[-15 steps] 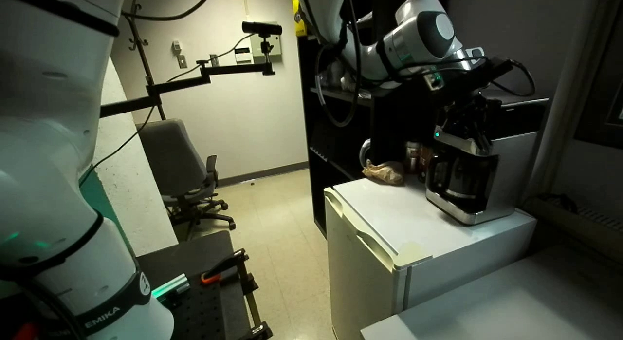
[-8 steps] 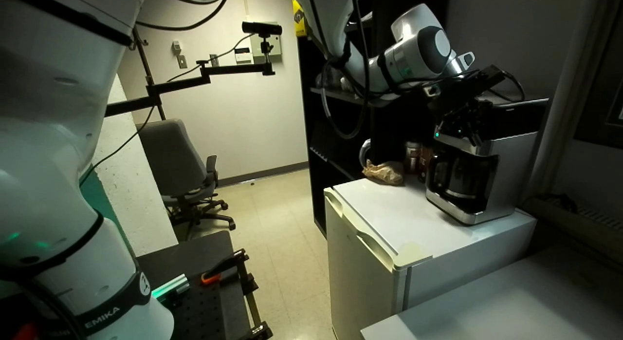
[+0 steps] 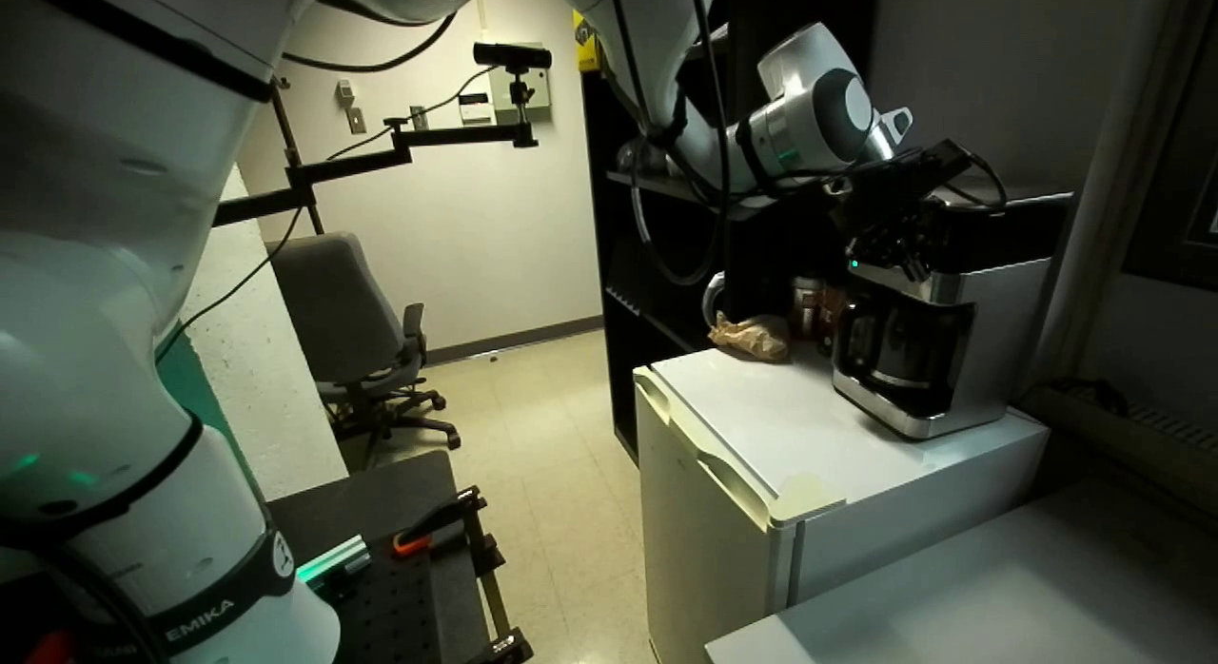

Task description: Press a button on the coffee maker

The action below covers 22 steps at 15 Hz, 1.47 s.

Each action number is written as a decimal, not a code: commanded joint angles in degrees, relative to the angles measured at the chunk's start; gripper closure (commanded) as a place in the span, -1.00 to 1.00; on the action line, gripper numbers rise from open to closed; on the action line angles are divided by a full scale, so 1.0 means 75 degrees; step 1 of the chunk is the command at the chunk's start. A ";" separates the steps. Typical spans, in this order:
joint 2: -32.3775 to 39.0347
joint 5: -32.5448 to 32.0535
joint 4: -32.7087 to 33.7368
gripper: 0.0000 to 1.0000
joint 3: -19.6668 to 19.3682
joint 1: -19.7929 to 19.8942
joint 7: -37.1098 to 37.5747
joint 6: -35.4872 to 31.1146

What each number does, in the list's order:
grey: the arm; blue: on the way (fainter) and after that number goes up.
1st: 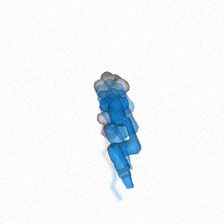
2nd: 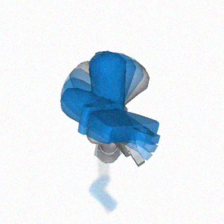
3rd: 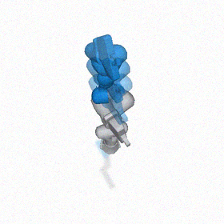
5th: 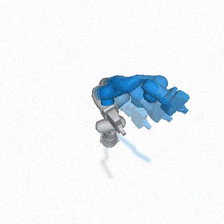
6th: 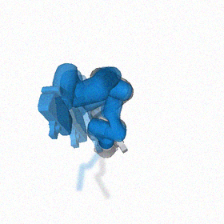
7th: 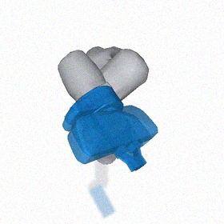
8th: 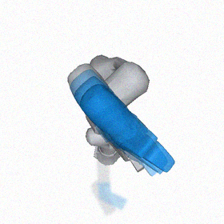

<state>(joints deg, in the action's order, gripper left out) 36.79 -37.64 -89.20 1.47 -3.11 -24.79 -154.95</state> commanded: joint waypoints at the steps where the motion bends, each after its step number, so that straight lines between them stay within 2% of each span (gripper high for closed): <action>1: 0.0308 0.0123 0.0407 0.99 0.0027 -0.0013 -0.0298 -0.0260; 13: 0.0587 0.0208 0.0768 0.99 0.0088 0.0012 -0.0545 -0.0239; 22: 0.0488 0.0282 0.0453 0.99 0.0233 0.0043 -0.0845 -0.0158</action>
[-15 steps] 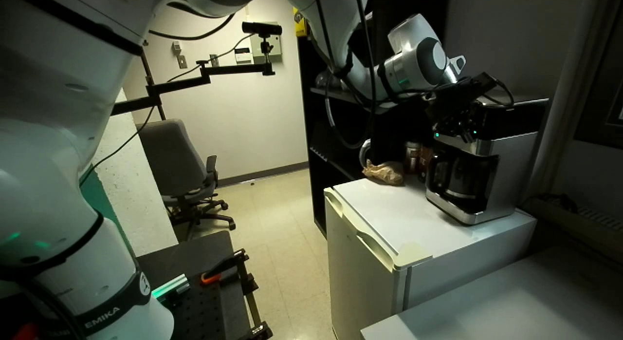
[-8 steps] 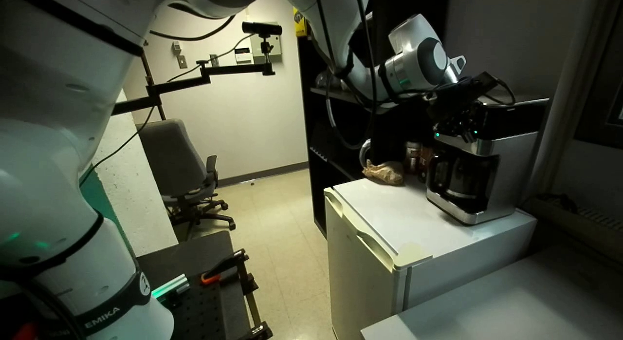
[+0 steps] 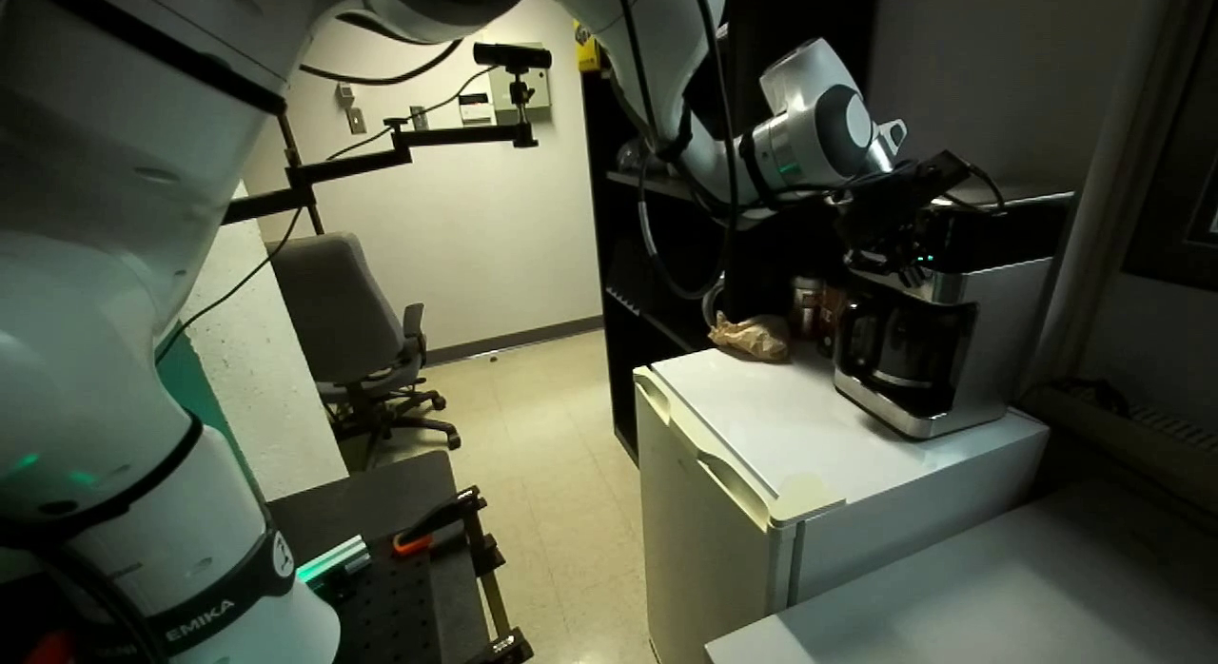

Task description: Press a button on the coffee maker

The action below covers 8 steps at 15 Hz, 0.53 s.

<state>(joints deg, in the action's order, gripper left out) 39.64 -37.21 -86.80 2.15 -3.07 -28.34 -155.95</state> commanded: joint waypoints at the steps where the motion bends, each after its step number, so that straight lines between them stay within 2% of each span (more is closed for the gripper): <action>1: 0.0032 0.0196 0.0040 0.99 0.0107 0.0001 -0.0314 0.0033; 8: -0.0478 0.0064 -0.0715 0.99 0.0084 0.0028 -0.0238 -0.0167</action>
